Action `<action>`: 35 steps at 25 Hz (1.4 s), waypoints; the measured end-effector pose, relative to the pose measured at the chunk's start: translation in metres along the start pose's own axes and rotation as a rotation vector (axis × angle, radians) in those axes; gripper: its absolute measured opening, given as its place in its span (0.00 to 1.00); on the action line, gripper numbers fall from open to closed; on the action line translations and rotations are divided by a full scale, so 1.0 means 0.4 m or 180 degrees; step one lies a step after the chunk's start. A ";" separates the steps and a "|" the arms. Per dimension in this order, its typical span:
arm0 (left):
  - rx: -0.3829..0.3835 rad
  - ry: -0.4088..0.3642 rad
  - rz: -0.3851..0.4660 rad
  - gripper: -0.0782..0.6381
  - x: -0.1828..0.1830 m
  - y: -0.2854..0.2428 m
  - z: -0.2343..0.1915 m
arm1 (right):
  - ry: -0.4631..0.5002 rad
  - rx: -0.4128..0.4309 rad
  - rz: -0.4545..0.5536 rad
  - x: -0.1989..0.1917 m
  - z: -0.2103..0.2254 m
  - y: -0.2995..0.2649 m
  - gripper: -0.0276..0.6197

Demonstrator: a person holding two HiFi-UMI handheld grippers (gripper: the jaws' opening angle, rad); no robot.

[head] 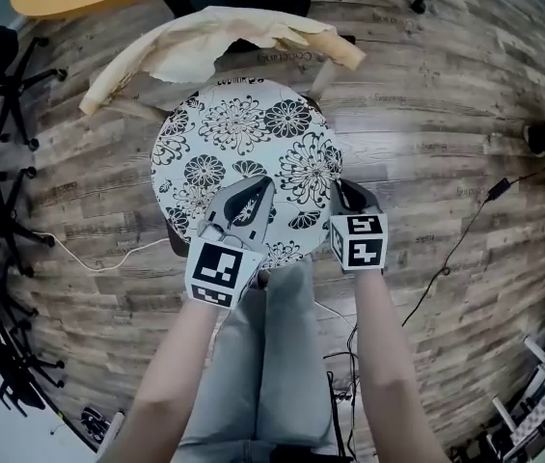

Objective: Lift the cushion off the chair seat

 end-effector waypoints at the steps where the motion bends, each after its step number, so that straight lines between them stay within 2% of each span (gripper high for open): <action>1: 0.0004 0.0000 0.0005 0.12 0.000 0.007 -0.002 | -0.0003 -0.0031 0.0014 0.003 -0.004 0.008 0.10; 7: 0.0017 -0.0044 0.0039 0.12 0.005 0.049 -0.022 | -0.0071 -0.0172 0.0211 0.047 -0.022 0.070 0.10; 20: 0.0010 -0.0160 0.0217 0.12 0.071 0.161 -0.004 | 0.0065 -0.0371 0.0595 0.152 -0.087 0.238 0.10; 35: -0.0027 -0.0191 0.0491 0.12 0.199 0.276 0.046 | 0.0080 -0.0327 0.0886 0.282 -0.170 0.407 0.10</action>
Point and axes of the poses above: the fingertips, and each gripper's own axes: y backward along the fingers, z to its right, x out of its top, the point moved 7 cm from there along y, backward along the fingers, and after that the axes turned 11 degrees about y, right-handed, at the moved point
